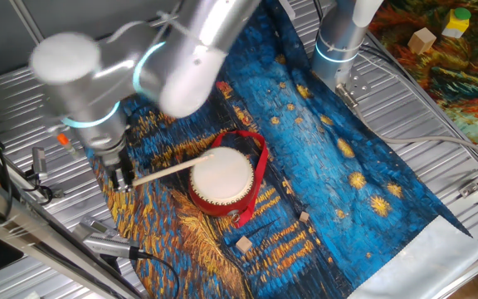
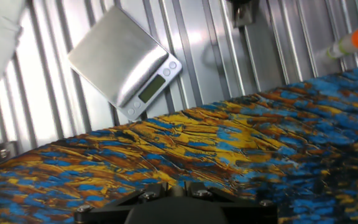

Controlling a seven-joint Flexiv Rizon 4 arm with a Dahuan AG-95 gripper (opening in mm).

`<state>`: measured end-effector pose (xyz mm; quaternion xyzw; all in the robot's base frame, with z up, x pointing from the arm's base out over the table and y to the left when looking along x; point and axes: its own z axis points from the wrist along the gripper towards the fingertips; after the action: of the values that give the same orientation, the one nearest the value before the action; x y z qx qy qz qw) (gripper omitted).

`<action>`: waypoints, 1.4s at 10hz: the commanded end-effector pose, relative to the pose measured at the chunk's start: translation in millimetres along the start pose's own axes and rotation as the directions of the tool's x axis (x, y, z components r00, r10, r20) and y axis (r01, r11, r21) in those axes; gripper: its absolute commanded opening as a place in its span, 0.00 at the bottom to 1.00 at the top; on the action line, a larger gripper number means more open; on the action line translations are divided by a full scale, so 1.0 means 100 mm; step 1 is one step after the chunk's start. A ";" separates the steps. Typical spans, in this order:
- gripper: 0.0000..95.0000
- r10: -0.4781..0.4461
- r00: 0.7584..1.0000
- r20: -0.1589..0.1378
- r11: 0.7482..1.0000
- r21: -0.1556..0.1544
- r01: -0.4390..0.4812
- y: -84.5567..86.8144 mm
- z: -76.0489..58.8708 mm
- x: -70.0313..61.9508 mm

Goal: Play the drum

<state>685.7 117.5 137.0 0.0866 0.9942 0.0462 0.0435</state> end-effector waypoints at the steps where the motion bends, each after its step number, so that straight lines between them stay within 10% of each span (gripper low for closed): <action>1: 0.00 0.016 1.000 -0.024 1.000 -0.006 -0.016 0.02 0.01 -0.04; 4: 0.00 0.076 0.995 -0.059 0.997 0.010 -0.075 -0.01 0.04 -0.06; 7: 0.00 0.089 0.975 -0.206 0.996 0.040 -0.082 -0.06 0.01 -0.03; 12: 0.00 0.098 0.970 -0.221 0.991 0.111 -0.075 0.00 -0.09 0.04; 14: 0.00 0.094 0.981 -0.169 0.991 0.105 -0.077 0.04 -0.08 0.03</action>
<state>684.7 122.3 144.5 0.1253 0.9888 -0.0057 -0.0809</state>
